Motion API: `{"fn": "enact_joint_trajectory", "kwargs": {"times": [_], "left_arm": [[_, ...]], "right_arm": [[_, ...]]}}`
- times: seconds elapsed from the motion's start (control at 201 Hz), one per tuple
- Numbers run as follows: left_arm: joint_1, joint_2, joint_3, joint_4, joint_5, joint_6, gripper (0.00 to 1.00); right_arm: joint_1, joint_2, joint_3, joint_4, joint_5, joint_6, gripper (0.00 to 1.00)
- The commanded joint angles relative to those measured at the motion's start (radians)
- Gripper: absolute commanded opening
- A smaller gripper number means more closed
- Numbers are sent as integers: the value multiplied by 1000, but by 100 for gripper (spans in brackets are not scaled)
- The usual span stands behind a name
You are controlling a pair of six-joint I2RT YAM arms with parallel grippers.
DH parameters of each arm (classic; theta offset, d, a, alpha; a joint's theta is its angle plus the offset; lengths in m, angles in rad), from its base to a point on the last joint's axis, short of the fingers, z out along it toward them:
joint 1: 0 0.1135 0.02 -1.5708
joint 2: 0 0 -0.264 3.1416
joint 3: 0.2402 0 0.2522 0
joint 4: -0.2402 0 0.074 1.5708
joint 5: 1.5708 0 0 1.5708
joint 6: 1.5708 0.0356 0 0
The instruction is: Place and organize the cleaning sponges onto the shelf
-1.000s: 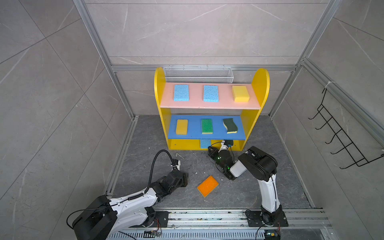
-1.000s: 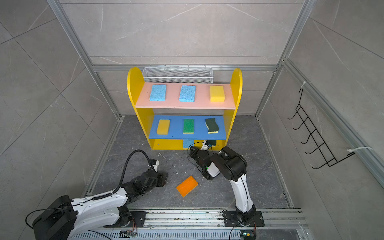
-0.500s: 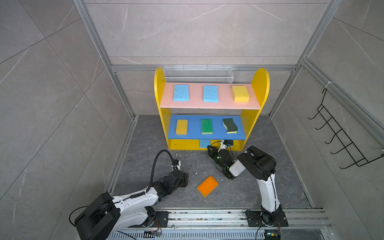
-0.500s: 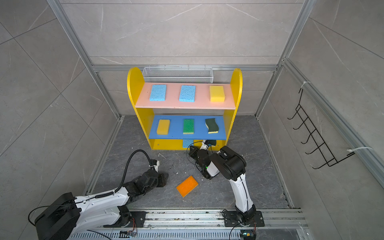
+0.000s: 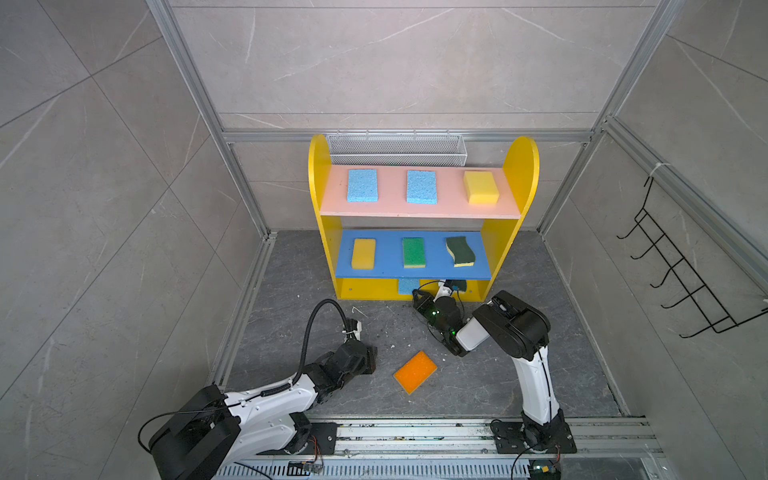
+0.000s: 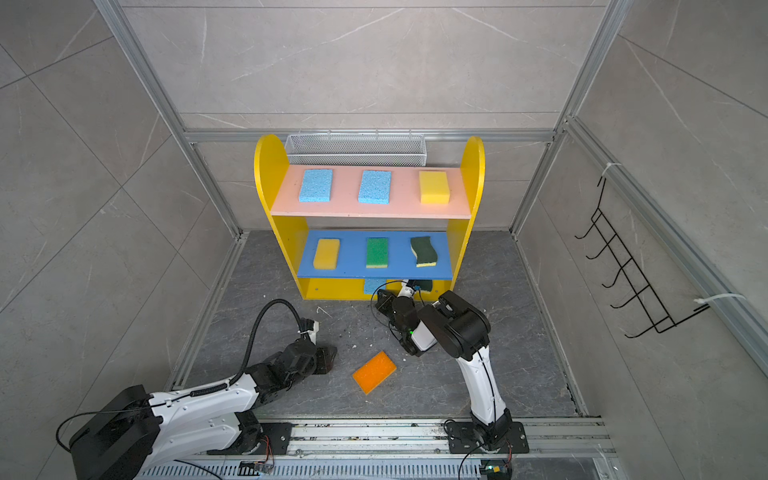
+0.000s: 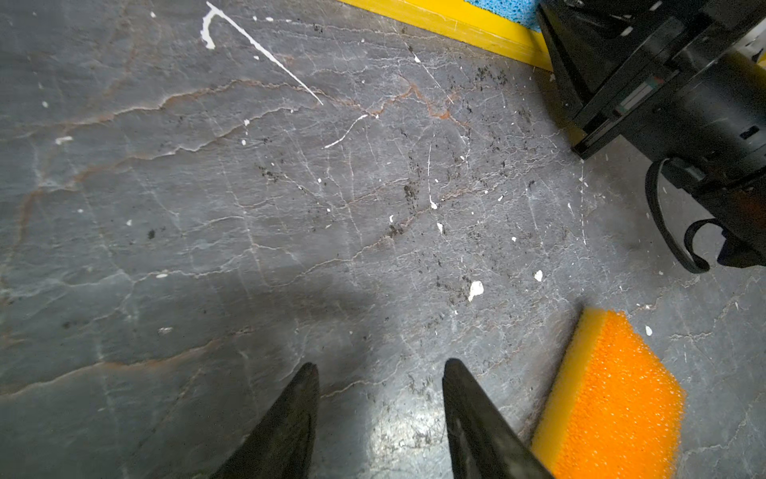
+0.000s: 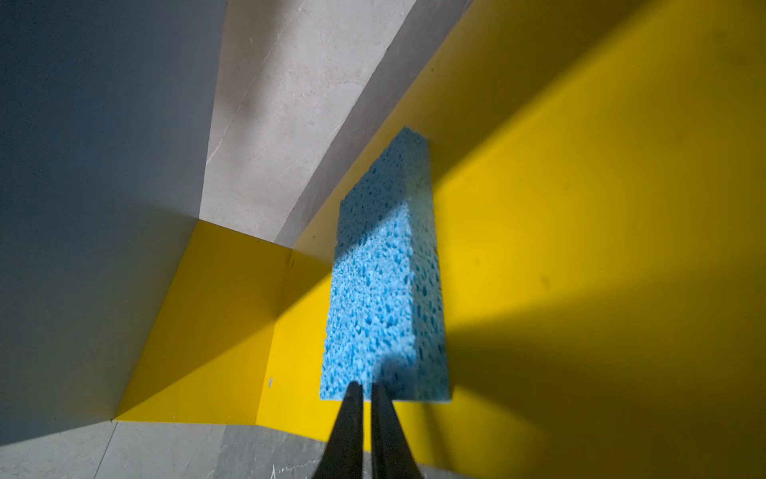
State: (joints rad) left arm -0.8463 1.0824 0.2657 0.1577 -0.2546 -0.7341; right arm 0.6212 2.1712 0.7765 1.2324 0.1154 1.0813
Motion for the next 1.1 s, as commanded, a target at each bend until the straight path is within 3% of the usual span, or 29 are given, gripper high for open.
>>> {"fn": "enact_joint_trajectory", "kwargs": {"times": [0.0,0.164,0.309,0.617,0.717,0.871,1.001,1.09], "left_arm": [[5,-18,9,8,-8,-14,52],[6,-25,19,-20,-7,-11,53],[6,-60,34,-90,-11,-7,57],[-1,-153,104,-322,-38,37,66],[-16,-168,133,-381,-30,57,69],[-71,-169,153,-369,42,111,69],[-154,-145,213,-452,12,144,73],[-207,-143,238,-457,80,196,76]], "right_arm": [[2,20,-56,-126,8,-15,11],[23,-21,-87,-145,12,-57,24],[61,-106,-131,-208,57,-147,28],[153,-474,-277,-467,182,-305,43],[175,-664,-326,-642,222,-345,45],[183,-934,-298,-1050,311,-413,45],[182,-1140,-288,-1289,370,-393,62],[175,-1252,-241,-1493,422,-374,63]]}}
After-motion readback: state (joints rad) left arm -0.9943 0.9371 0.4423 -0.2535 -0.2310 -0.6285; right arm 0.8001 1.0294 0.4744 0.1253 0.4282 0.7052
